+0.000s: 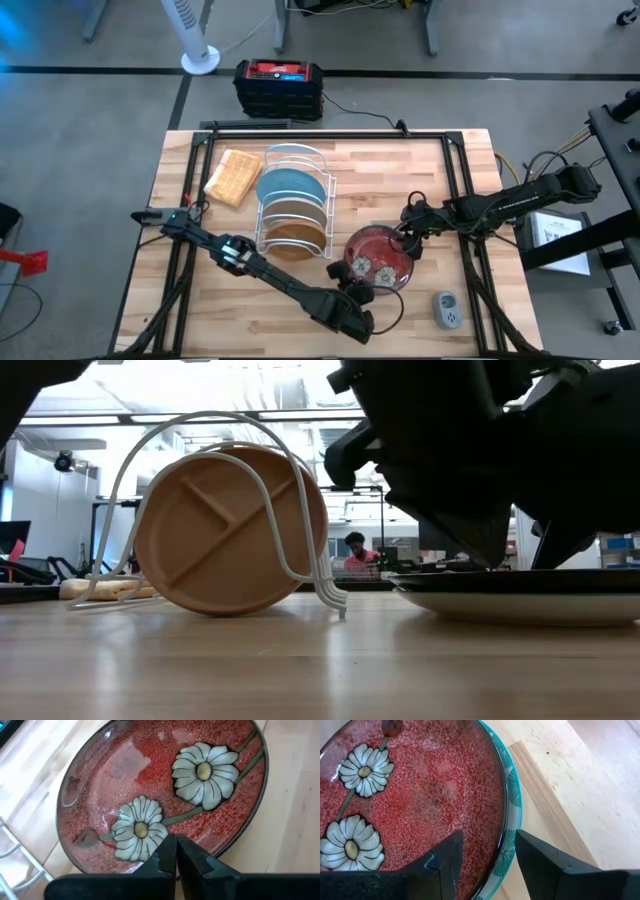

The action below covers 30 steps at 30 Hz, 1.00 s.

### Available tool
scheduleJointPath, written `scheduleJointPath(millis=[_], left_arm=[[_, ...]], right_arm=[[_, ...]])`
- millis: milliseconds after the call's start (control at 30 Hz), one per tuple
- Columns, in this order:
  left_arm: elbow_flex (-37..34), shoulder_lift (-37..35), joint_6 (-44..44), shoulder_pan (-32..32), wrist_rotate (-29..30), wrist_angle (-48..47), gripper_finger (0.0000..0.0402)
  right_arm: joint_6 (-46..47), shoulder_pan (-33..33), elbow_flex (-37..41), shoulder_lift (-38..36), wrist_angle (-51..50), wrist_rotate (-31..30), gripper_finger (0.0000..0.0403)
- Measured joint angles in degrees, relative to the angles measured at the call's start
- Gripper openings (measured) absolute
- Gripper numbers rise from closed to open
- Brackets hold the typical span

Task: Sort dishes
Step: Put the red plate into the dishwasher rack

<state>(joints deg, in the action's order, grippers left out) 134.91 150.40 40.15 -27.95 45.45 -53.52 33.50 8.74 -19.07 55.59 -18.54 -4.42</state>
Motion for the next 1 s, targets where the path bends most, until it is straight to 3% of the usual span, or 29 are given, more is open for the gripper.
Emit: scheduleJointPath(millis=[367,667,1000], left_arm=[[0.0,2.0,2.3,0.6,-0.2,0.1,0.0000],[0.0,2.7,2.5,1.4,-0.5,1.0,0.0000],[-0.4,2.8,2.5,1.8,0.0,1.2,0.0000]], right_arm=[[0.3,0.0,1.2,0.0,1.6,0.0,0.0164],[2.0,0.0,5.2,-0.1,10.2,0.0,0.0162],[1.3,-0.1,6.5,-0.1,13.9,-0.3,0.0101]])
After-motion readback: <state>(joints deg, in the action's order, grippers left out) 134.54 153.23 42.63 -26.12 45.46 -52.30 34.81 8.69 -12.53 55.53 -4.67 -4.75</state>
